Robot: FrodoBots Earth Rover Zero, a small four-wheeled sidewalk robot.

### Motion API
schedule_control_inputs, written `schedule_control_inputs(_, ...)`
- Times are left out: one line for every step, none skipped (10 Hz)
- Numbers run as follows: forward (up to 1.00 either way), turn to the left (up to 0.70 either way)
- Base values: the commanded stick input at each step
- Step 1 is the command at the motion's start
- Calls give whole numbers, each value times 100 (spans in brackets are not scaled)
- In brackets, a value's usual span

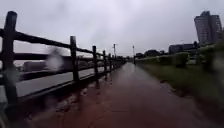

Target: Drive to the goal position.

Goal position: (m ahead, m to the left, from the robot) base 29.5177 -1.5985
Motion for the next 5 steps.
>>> schedule_control_inputs(100, 1)
schedule_control_inputs(100, 1)
schedule_control_inputs(100, 1)
schedule_control_inputs(100, 1)
schedule_control_inputs(100, 1)
